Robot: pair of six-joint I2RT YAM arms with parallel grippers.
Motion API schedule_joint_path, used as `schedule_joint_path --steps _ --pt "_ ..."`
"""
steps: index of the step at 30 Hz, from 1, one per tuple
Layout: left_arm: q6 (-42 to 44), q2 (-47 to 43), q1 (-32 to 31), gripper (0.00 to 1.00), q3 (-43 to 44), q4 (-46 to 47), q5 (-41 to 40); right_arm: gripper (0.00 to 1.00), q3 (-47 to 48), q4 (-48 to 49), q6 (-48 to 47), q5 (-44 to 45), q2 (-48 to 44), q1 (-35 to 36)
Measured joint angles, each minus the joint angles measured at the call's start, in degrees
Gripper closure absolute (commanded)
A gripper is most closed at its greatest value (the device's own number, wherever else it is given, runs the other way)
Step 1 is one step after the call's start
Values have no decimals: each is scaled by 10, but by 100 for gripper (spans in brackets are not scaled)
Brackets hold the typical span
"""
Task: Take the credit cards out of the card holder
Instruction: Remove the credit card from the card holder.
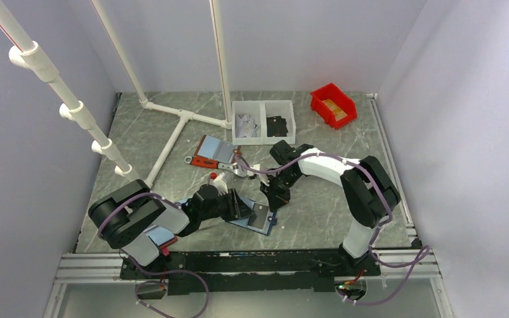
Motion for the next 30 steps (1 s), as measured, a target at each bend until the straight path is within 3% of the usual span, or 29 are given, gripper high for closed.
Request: schedule_joint_path --steps 18,30 --pt "-3 7 1 56 0 10 5 96 0 11 32 -8 27 31" --pt "-31 47 14 59 -6 75 24 97 -4 43 137 27 25 41"
